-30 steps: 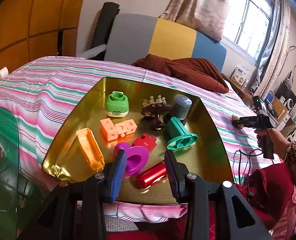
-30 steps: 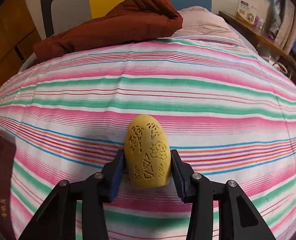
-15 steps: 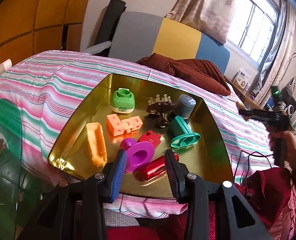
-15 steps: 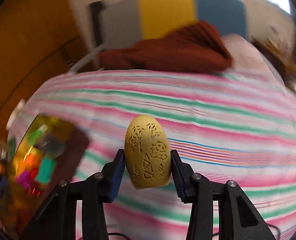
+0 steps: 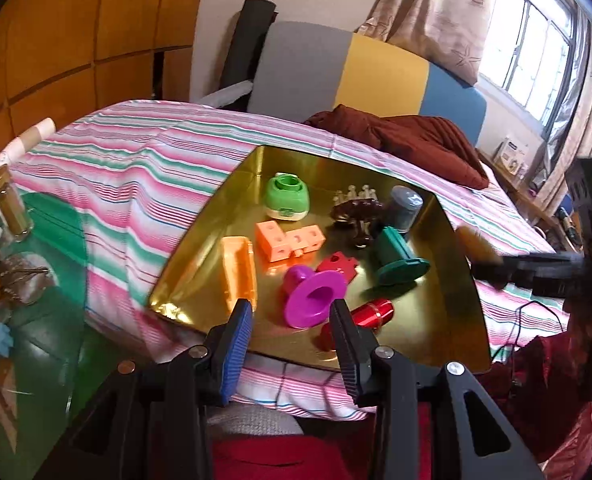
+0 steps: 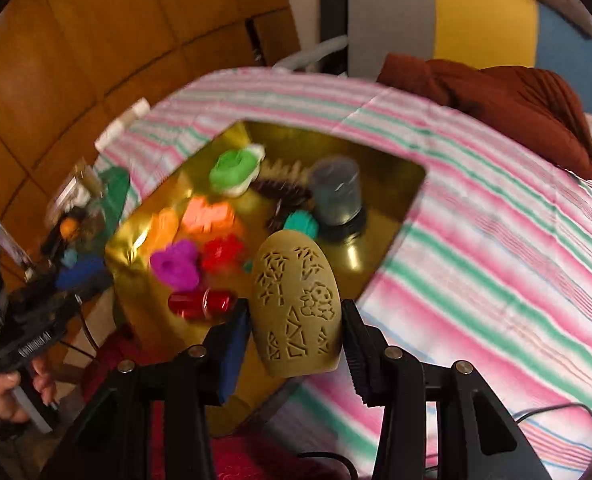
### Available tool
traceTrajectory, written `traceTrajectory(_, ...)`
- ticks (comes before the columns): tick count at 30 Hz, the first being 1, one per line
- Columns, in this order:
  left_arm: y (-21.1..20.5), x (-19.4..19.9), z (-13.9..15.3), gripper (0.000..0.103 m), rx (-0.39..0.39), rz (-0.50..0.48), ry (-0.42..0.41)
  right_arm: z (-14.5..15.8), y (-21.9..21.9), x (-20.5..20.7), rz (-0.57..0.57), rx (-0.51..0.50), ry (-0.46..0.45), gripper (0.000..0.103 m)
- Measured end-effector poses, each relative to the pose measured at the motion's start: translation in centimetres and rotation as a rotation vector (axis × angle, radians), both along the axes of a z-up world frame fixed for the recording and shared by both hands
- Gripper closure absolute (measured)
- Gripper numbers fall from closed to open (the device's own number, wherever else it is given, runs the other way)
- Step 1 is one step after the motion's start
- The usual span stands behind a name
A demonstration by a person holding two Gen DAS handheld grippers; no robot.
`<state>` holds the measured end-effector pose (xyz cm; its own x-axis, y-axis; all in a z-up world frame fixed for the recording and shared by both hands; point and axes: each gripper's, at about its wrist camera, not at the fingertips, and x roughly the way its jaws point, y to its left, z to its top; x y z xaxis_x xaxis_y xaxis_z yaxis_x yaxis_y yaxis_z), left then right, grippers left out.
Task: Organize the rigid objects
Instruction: 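Carry the yellow oval toy toward the gold tray with the right gripper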
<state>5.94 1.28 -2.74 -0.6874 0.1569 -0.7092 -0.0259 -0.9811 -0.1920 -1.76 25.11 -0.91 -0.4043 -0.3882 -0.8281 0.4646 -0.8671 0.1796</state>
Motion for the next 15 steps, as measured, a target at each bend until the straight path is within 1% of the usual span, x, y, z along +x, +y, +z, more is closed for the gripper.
traceTrajectory(5, -0.6, 0.1, -0.1, 0.063, -0.029, 0.043, -0.013, -1.7, -1.6, 1.4, 0.014, 0.008, -0.043, 0.058)
traceTrajectory(12, -0.9, 0.2, -0.1, 0.063, -0.098, 0.101, -0.023, -2.4, -3.9, 2.1, 0.043, 0.125, -0.012, 0.058)
traceTrajectory(15, -1.2, 0.2, -0.1, 0.063, -0.12, 0.126, -0.031, -2.9, -4.4, 2.3, 0.046, 0.151, -0.009, 0.058)
